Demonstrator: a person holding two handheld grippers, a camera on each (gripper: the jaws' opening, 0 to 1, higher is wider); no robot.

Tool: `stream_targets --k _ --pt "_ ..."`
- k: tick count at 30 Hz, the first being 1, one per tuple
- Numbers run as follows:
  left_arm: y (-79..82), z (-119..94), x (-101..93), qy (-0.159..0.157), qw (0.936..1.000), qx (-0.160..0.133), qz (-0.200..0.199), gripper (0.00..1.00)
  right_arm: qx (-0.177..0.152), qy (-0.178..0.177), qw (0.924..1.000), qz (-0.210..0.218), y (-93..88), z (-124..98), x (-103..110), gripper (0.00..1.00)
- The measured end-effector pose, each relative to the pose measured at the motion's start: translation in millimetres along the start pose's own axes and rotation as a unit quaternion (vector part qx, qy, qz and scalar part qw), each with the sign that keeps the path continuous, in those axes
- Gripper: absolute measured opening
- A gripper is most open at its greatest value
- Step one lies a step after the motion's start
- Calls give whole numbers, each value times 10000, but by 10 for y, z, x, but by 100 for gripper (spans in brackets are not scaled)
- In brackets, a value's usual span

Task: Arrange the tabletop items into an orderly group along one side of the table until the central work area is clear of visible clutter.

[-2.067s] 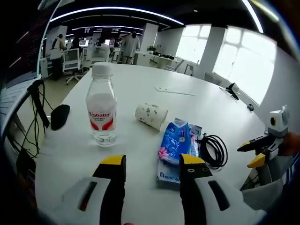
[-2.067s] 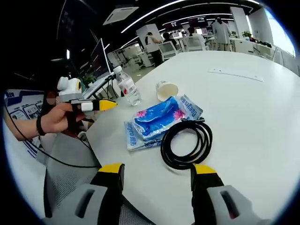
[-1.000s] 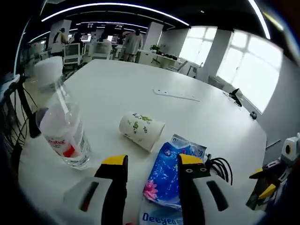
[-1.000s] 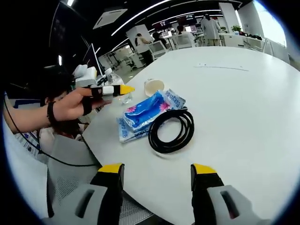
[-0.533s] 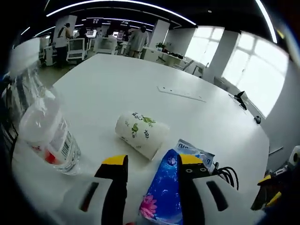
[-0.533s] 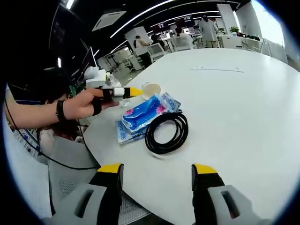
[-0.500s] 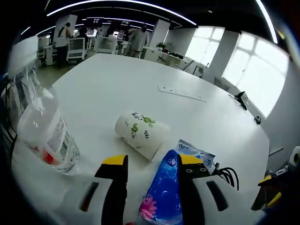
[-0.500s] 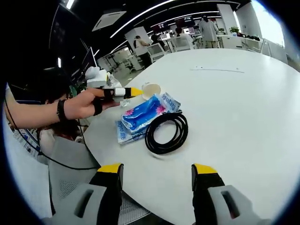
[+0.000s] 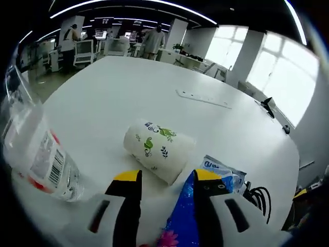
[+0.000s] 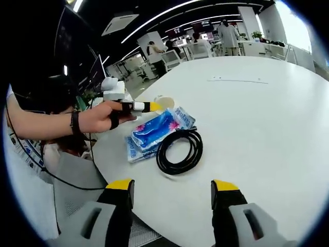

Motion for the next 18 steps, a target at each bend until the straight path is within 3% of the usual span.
stream_targets --k 16,18 --pt "126 -172 100 272 9994 -203 106 0 32 109 9997 -227 95 27 53 65" --pt "138 -195 134 302 9993 -228 84 0 12 101 9996 -244 115 20 54 65"
Point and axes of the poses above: the point that each gripper's makers call its tool centre point, and the gripper's own axes: z roughly forward along the fingers, x roughly to its left, y roughly out of its top, the point moved 5 cm from there along -z, roughly backward along the fingers, and after that the axes turned 8 degrees about -y, right-handed, at the moved point
